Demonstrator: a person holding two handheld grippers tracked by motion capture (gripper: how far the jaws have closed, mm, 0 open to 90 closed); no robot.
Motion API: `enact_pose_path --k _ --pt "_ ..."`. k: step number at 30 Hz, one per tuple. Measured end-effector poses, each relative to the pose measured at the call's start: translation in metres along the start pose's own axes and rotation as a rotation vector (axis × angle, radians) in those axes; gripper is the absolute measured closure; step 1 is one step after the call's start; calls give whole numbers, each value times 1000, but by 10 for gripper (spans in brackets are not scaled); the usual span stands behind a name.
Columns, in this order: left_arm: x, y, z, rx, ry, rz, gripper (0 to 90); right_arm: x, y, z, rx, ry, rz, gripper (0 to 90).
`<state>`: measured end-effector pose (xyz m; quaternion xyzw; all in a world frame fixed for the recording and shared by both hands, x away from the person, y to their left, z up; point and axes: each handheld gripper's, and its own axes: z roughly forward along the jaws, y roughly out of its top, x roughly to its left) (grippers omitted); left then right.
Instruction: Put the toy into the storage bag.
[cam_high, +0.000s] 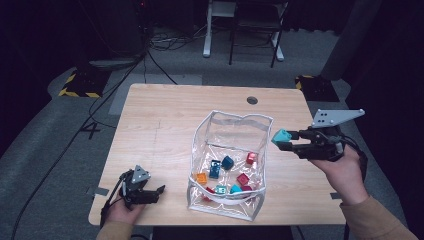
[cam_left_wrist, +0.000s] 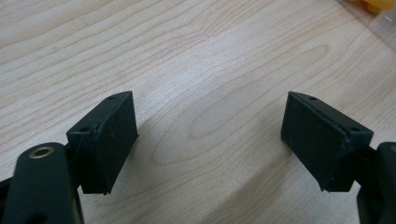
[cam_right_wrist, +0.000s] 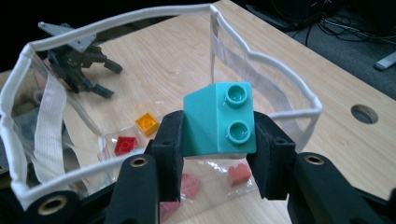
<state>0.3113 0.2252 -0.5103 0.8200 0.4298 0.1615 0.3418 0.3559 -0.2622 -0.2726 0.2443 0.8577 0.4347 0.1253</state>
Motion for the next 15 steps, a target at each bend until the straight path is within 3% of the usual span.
enact_pose_path --k 15 --pt "0 0 0 0 0 0 189 1 37 28 5 28 -16 593"
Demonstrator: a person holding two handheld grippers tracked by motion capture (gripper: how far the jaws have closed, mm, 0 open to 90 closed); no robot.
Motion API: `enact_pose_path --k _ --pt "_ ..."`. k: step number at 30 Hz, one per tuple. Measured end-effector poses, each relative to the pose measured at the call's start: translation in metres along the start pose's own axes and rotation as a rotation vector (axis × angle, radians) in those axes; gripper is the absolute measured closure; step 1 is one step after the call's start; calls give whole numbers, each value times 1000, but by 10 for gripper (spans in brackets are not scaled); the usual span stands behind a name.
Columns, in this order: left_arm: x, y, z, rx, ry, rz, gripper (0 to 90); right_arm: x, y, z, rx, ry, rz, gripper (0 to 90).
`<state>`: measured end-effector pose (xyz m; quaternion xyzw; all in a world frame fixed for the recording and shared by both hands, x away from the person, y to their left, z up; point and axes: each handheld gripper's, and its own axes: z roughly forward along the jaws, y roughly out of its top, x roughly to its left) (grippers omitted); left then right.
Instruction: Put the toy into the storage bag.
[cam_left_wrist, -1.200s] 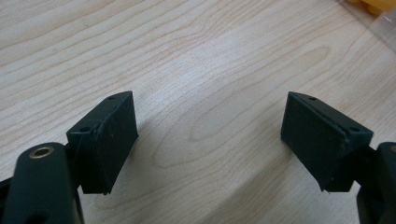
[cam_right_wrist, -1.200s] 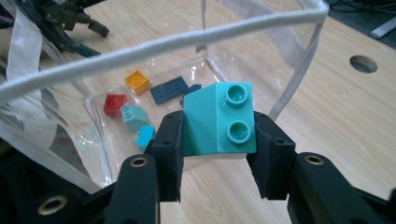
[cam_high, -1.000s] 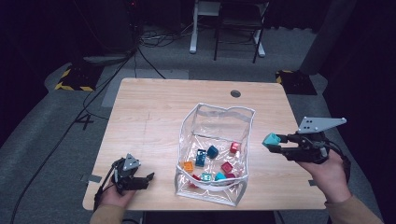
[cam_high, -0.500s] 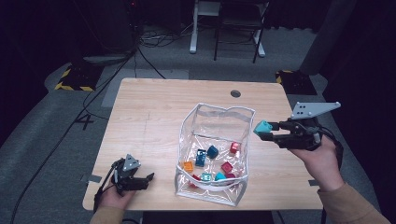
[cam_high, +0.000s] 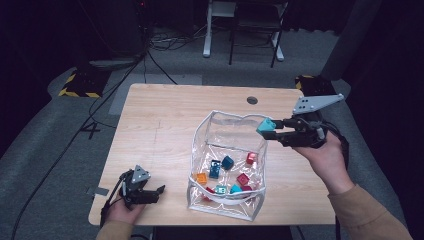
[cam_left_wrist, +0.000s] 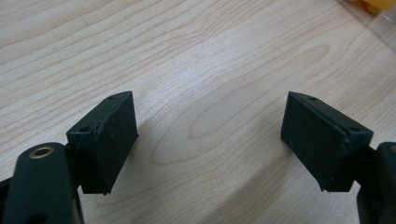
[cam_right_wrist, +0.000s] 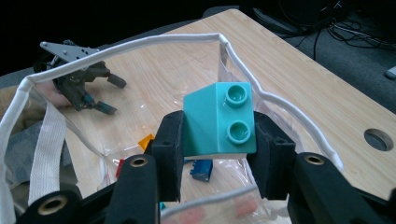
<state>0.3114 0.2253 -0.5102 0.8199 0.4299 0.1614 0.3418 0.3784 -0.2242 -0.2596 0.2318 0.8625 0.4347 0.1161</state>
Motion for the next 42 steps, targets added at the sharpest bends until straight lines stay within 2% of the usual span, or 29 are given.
enact_pose_path --k 13,24,28,33,42 --pt "0 1 0 2 -2 1 187 3 18 38 46 37 -5 593" --pt "1 1 0 3 -2 3 187 6 19 75 125 56 -2 593" --pt "1 1 0 3 -2 3 186 7 18 82 144 62 -1 593" --pt "1 1 0 3 -2 3 186 11 16 94 192 69 -4 593" --pt "1 1 0 3 -2 3 186 14 11 103 264 78 5 592"
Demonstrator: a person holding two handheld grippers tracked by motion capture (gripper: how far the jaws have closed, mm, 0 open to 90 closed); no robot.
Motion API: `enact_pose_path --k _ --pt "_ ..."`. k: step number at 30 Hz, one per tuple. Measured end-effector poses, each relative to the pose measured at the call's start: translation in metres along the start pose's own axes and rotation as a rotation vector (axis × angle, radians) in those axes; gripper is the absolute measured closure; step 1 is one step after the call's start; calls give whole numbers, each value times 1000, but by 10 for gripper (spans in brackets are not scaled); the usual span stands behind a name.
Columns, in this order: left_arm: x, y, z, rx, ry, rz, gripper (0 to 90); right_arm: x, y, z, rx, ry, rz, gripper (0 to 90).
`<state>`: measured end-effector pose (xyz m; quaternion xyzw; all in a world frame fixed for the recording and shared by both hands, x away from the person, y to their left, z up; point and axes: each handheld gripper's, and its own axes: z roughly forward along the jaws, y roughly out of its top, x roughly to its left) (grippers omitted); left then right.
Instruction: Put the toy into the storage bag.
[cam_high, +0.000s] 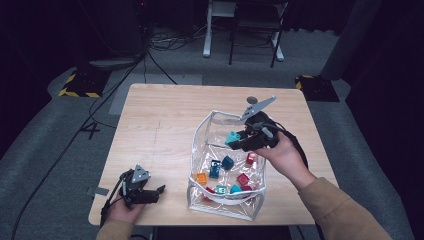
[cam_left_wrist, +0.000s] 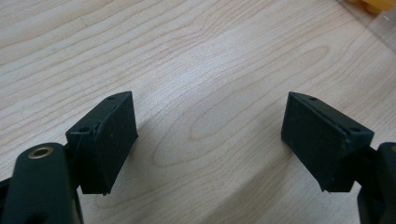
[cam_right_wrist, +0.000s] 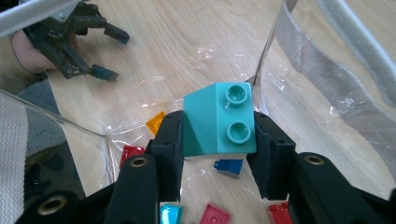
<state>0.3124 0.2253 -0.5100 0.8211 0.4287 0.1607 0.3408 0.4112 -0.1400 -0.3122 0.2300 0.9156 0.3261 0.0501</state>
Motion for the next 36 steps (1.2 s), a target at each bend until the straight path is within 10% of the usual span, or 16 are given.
enact_pose_path --k 10,36 --pt "0 0 0 0 0 0 186 -3 -4 -9 -85 26 25 420" --pt "0 0 0 0 -1 0 186 -20 -49 -90 -231 -83 72 420"
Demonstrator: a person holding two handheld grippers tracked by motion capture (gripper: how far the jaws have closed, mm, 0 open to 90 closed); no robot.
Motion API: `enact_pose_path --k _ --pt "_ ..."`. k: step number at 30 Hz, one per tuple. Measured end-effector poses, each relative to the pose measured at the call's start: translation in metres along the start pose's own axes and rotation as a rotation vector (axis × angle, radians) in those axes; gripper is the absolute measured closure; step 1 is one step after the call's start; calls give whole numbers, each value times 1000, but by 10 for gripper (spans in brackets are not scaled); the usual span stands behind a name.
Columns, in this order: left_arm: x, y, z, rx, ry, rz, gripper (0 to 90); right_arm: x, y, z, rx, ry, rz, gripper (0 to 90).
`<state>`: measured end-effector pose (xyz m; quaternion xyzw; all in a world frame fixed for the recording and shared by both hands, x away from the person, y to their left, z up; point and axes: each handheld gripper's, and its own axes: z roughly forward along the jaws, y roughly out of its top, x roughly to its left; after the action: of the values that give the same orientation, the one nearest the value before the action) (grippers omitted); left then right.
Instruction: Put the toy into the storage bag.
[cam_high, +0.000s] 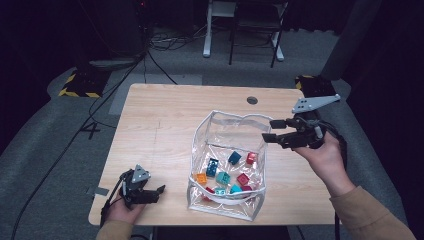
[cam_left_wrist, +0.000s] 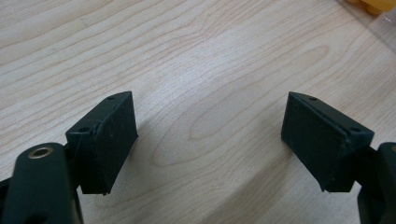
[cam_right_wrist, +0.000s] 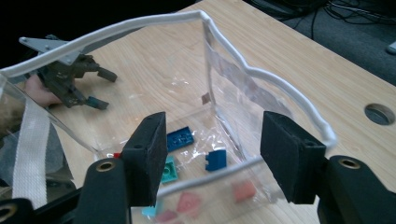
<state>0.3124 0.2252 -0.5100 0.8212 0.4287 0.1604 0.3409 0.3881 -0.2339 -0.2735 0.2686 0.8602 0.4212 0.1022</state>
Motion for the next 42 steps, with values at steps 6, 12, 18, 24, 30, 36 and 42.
enact_pose_path --k 6,12,18,24,30,36,42 --pt "0 0 0 -1 0 -1 186 -12 -15 -15 -11 -32 33 419" --pt "0 0 0 1 0 2 186 -24 -31 -25 -14 -68 70 418" --pt "0 0 0 0 0 2 186 -35 -50 -29 -3 -94 110 414" --pt "0 0 0 0 0 2 186 -44 -69 -34 8 -124 147 411" --pt "0 0 0 1 0 -1 186 -56 -90 -38 22 -153 195 403" --pt "0 0 0 0 1 1 186 -68 -108 -41 37 -186 222 371" --pt "0 0 0 1 0 0 186 -78 -124 -41 64 -219 250 319"
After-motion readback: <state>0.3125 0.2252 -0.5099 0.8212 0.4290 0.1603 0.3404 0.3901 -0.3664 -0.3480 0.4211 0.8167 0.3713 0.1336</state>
